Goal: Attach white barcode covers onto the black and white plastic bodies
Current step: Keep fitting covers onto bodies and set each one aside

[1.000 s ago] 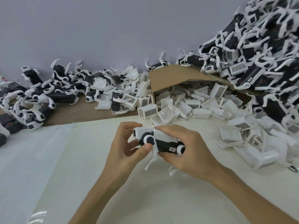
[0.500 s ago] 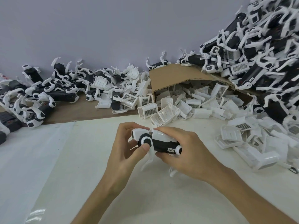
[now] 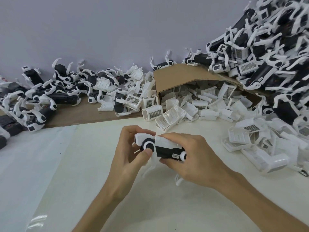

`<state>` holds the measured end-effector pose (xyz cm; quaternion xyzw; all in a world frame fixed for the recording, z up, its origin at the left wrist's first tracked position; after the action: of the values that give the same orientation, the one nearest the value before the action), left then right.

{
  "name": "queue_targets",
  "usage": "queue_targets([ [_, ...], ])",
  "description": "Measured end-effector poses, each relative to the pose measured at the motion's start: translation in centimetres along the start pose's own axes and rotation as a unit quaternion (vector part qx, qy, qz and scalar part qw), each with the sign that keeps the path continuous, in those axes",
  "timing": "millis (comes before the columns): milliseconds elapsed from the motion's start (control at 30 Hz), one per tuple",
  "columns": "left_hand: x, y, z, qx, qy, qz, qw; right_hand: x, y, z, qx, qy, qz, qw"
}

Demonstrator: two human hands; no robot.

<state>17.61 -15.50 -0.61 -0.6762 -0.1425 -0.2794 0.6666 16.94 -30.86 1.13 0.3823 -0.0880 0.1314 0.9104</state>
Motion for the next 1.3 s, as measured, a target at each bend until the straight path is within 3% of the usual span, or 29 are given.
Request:
queue_targets([
  [267,0.5,-0.1,0.8,0.009,-0.018,-0.012,1.0,-0.2,0.0,-1.5,0.069,0.046,-0.042,0.996],
  [433,0.4,-0.1,1.1,-0.005,-0.04,-0.021,0.999,0.2,-1.0,-1.4,0.054,0.069,-0.065,0.994],
  [600,0.3,0.5,1.3,-0.008,-0.04,0.004,0.999,0.4,-1.4,-1.5,0.129,0.096,-0.087,0.983],
  [667,0.4,1.3,1.5,-0.036,-0.049,0.045,0.997,0.6,-1.9,-1.7,0.213,0.116,-0.13,0.961],
  [833,0.5,2.6,3.5,-0.125,-0.177,0.114,0.969,0.9,-3.2,-1.8,0.46,0.173,-0.243,0.836],
  [1033,-0.1,4.2,5.4,-0.121,-0.27,0.161,0.942,1.2,-3.8,-2.7,0.489,0.233,-0.332,0.772],
  [1067,-0.1,4.2,5.2,-0.126,-0.268,0.166,0.941,1.5,-4.0,-2.3,0.49,0.226,-0.357,0.762],
  [1167,0.0,4.5,5.6,-0.182,-0.223,0.201,0.936,4.1,-3.2,1.6,0.609,0.196,-0.375,0.671],
  [1200,-0.8,4.6,5.6,-0.183,-0.191,0.216,0.94,5.7,-2.8,4.3,0.637,0.155,-0.362,0.663],
  [1300,-0.2,3.6,4.7,-0.127,-0.128,0.182,0.967,11.0,-0.6,18.6,0.66,-0.089,-0.274,0.694],
])
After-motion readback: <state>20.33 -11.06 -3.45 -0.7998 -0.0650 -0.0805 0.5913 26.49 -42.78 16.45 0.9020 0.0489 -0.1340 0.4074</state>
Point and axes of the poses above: each hand's wrist, its own x-axis towards the middle knuckle, its own z-axis out of the back of the hand, y = z × x, the point moved 8 cm from there along x, towards the middle knuckle, and after that the axes turned 14 degrees about -z, right-handed, at the moved point
